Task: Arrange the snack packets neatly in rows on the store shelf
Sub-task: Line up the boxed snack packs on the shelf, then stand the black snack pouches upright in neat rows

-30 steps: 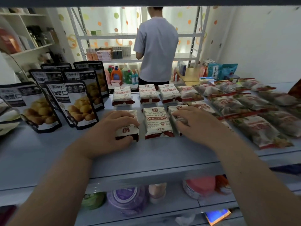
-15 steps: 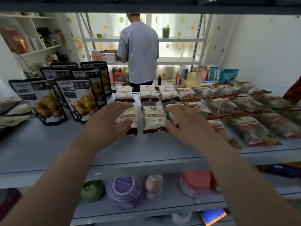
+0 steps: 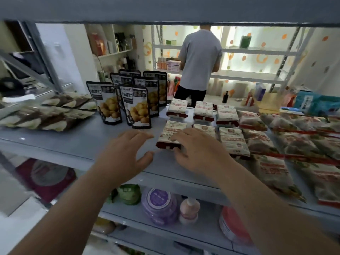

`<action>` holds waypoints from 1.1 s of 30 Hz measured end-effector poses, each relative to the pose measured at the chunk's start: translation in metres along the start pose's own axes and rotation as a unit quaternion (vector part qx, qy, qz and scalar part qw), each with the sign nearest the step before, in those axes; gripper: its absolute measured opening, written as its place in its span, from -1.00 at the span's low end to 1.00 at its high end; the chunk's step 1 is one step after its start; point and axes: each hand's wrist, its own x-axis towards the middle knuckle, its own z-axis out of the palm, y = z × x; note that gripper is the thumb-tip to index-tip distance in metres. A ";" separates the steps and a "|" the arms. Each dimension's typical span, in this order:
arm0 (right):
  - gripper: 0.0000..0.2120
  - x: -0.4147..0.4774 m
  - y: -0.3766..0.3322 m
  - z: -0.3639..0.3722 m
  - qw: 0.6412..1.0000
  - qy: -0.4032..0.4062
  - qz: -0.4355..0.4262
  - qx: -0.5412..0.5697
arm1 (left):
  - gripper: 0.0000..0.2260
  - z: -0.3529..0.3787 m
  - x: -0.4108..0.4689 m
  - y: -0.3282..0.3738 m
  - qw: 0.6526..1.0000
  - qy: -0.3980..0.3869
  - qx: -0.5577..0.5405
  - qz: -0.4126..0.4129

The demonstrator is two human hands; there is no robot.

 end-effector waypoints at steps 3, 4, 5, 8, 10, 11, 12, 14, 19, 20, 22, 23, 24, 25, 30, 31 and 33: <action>-0.69 0.013 -0.017 0.005 1.000 -0.005 -0.014 0.016 | -0.57 -0.012 -0.017 -0.015 0.999 -0.001 0.020 -0.026; -0.69 0.017 -0.024 0.007 1.000 -0.003 -0.020 0.020 | -0.55 -0.017 -0.023 -0.021 0.999 -0.002 0.023 -0.034; -0.68 0.021 -0.031 0.010 0.999 -0.002 -0.024 0.024 | -0.55 -0.021 -0.028 -0.027 0.999 -0.002 0.023 -0.041; -0.67 0.032 -0.051 0.016 0.999 -0.006 -0.032 0.023 | -0.60 -0.028 -0.039 -0.048 0.999 0.005 0.024 -0.042; -0.67 0.039 -0.063 0.018 0.999 -0.013 -0.029 0.023 | -0.61 -0.034 -0.038 -0.062 0.999 0.002 0.027 -0.035; -0.67 0.043 -0.068 0.019 0.999 -0.016 -0.024 0.022 | -0.61 -0.037 -0.036 -0.070 0.999 -0.001 0.025 -0.034; -0.66 0.047 -0.073 0.020 0.999 -0.017 -0.019 0.019 | -0.62 -0.040 -0.033 -0.079 0.999 -0.002 0.019 -0.032; -0.66 0.057 -0.083 0.023 1.000 -0.011 -0.005 0.010 | -0.61 -0.046 -0.025 -0.097 1.000 -0.003 0.002 -0.018; -0.69 0.096 -0.113 0.042 1.000 0.000 0.015 -0.016 | -0.62 -0.062 0.003 -0.146 0.999 -0.001 -0.006 0.036; -0.70 0.105 -0.118 0.045 1.000 0.004 0.023 -0.015 | -0.63 -0.065 0.010 -0.158 0.999 0.004 -0.010 0.049; -0.72 0.120 -0.130 0.048 0.999 0.015 0.040 -0.011 | -0.64 -0.072 0.023 -0.182 0.997 0.018 -0.017 0.070; -0.72 0.127 -0.134 0.048 0.999 0.020 0.046 -0.015 | -0.65 -0.075 0.030 -0.194 0.997 0.027 -0.022 0.076; -0.73 0.133 -0.136 0.047 0.998 0.027 0.051 -0.019 | -0.65 -0.079 0.037 -0.204 0.996 0.034 -0.029 0.081; -0.73 0.139 -0.137 0.047 0.997 0.035 0.061 -0.025 | -0.65 -0.083 0.045 -0.212 0.995 0.040 -0.034 0.085; -0.65 0.160 -0.127 0.037 0.986 0.117 0.106 -0.051 | -0.58 -0.098 0.094 -0.241 0.991 0.073 -0.020 0.113; -0.60 0.164 -0.125 0.033 0.983 0.128 0.123 -0.056 | -0.56 -0.100 0.104 -0.244 0.992 0.063 -0.016 0.112; -0.50 0.171 -0.116 0.024 0.976 0.147 0.145 -0.071 | -0.52 -0.104 0.121 -0.244 0.993 0.036 -0.021 0.107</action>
